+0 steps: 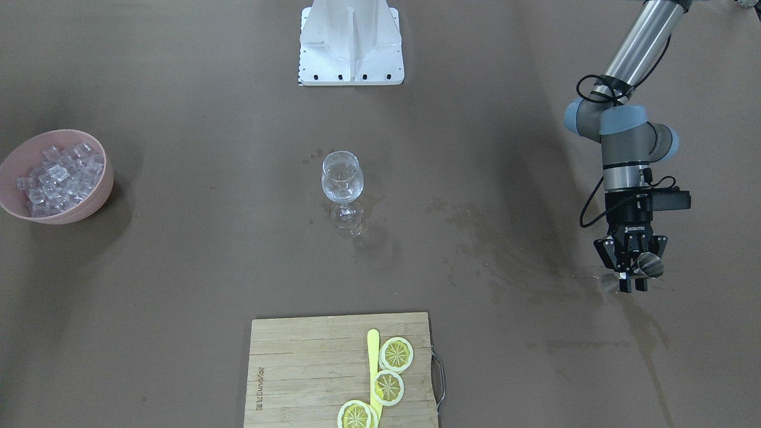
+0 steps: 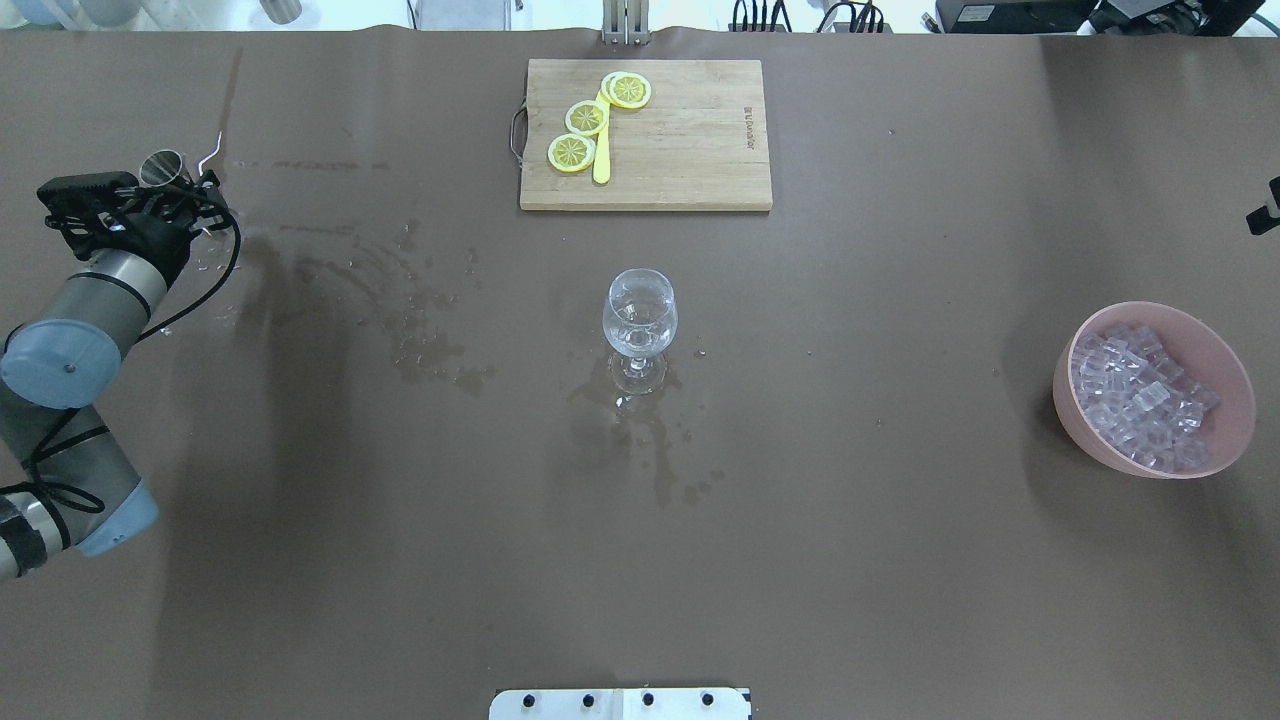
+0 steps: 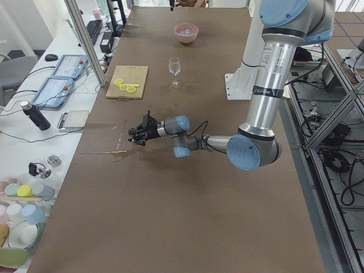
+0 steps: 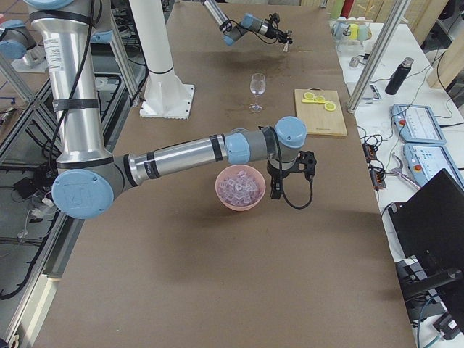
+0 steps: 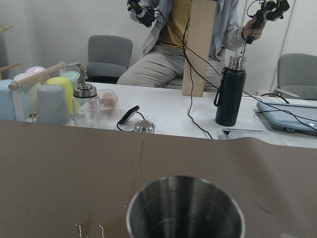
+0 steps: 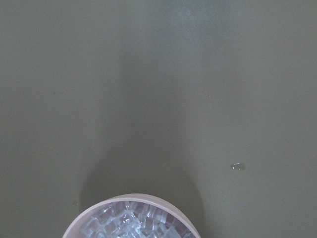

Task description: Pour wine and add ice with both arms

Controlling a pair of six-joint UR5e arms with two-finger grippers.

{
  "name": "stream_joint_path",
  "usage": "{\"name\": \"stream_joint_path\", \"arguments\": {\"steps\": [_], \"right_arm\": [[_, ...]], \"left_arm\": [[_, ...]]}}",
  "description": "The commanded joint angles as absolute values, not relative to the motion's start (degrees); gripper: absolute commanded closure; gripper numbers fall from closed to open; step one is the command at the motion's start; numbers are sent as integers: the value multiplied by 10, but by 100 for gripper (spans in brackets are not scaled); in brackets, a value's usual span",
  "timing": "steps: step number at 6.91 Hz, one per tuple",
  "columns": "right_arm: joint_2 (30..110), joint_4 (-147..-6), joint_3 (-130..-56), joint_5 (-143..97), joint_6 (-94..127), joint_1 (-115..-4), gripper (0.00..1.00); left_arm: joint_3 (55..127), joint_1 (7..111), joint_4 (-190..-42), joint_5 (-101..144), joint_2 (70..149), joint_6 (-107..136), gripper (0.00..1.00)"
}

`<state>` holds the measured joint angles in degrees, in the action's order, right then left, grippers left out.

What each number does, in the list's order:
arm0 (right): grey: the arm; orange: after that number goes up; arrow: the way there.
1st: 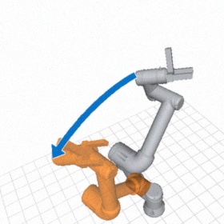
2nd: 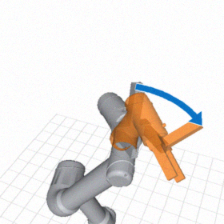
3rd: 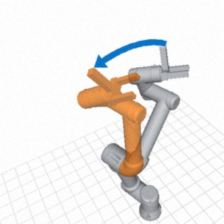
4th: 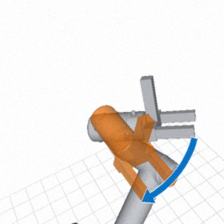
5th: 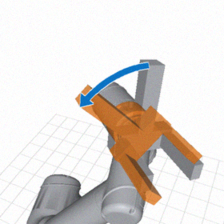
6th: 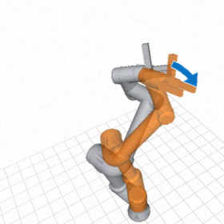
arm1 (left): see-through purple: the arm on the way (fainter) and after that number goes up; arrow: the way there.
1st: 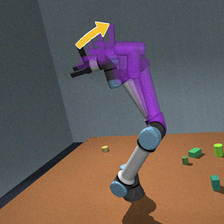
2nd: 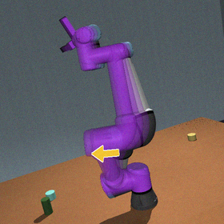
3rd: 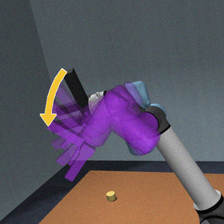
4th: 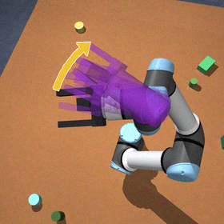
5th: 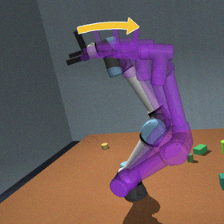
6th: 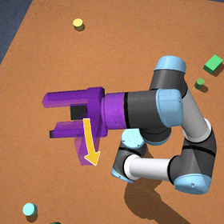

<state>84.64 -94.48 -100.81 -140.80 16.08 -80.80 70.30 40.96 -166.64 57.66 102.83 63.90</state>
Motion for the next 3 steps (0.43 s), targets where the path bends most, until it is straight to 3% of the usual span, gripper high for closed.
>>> {"name": "stream_joint_path", "arguments": {"steps": [1,3], "right_arm": [[846,-945,-1008,-1408,161,-808,0],[846,-945,-1008,-1408,161,-808,0]], "left_arm": [[703,410,-1666,577,1028,639,62],[703,410,-1666,584,1027,638,40]]}}
